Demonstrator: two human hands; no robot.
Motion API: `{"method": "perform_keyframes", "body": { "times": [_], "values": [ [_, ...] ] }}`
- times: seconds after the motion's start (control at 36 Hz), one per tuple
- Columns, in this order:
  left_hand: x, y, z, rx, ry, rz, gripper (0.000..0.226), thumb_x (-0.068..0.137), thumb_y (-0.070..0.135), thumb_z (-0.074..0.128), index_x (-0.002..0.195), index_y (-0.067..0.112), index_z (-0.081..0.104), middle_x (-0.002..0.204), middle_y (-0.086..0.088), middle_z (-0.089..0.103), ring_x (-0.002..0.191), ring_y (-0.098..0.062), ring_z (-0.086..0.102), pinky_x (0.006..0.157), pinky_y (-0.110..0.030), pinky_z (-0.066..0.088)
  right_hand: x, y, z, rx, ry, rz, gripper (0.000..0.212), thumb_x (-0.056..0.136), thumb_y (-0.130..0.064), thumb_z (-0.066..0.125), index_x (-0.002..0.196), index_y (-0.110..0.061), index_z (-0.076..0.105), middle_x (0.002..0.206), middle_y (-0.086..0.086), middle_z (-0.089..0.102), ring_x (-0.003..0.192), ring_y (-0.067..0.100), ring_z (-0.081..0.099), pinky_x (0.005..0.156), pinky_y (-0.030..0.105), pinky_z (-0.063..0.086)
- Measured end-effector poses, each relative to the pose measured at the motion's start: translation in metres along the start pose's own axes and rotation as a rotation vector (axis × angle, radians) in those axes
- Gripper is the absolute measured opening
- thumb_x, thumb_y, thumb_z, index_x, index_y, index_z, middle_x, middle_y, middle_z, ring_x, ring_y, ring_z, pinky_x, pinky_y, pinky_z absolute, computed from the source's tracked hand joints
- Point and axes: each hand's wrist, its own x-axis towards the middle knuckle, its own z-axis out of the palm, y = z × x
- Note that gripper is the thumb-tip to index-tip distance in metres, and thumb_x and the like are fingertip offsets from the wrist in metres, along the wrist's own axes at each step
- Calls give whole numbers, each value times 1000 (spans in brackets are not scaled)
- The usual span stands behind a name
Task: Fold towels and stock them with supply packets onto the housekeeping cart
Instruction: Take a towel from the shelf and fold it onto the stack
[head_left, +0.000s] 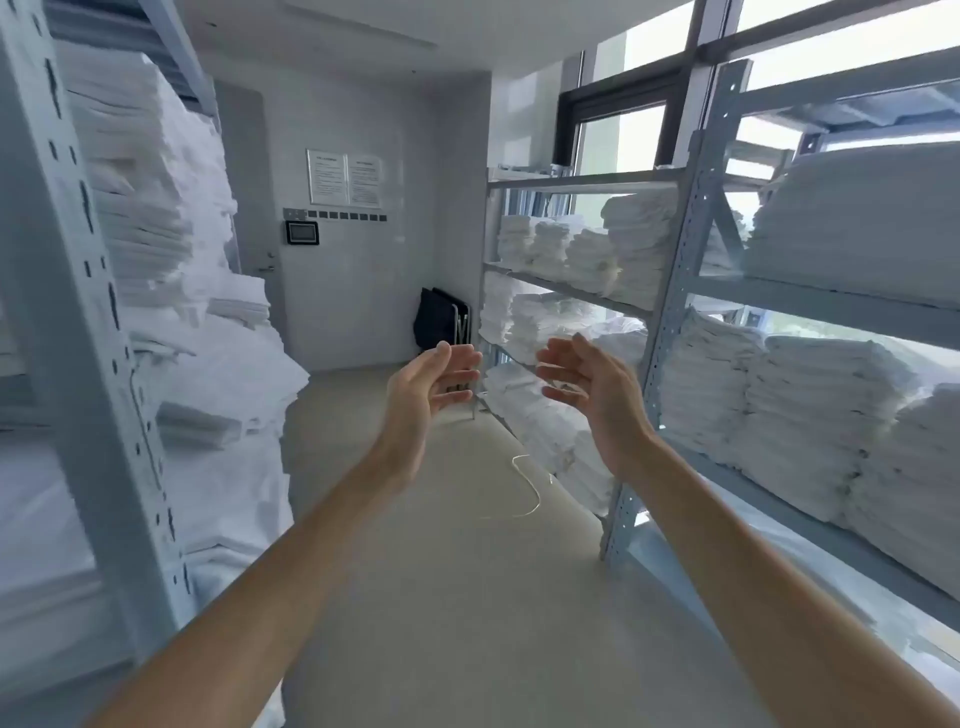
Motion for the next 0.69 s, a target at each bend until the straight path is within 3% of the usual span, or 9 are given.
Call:
{"method": "perform_keyframes", "body": {
  "times": [0.14, 0.36, 0.5, 0.69],
  "values": [
    [24, -19, 34, -2, 64, -1, 35, 106, 28, 40, 109, 10, 69, 118, -12, 72, 113, -30, 65, 105, -50, 48, 32, 9, -43, 32, -9, 0, 32, 101, -33, 50, 104, -9, 71, 105, 12, 75, 101, 34, 69, 87, 41, 57],
    [65, -67, 90, 0, 100, -6, 37, 107, 29, 37, 112, 8, 68, 120, -13, 71, 113, -30, 66, 106, -50, 47, 88, 38, -120, 57, -36, 51, 34, 102, -34, 49, 103, -9, 71, 103, 11, 75, 92, 26, 72, 85, 41, 58],
    [90, -89, 109, 15, 132, -24, 39, 107, 28, 36, 117, 4, 65, 120, -14, 70, 113, -31, 66, 105, -50, 48, 122, 60, -138, 94, -29, 118, 33, 102, -31, 48, 104, -7, 70, 102, 12, 75, 94, 29, 71, 89, 45, 56],
    [144, -123, 111, 36, 147, -48, 41, 107, 29, 36, 119, 1, 64, 122, -17, 69, 114, -33, 65, 105, -52, 47, 177, 97, -139, 161, -26, 165, 35, 101, -27, 49, 110, 0, 68, 105, 16, 74, 91, 27, 70, 80, 38, 58]
  ]
}}
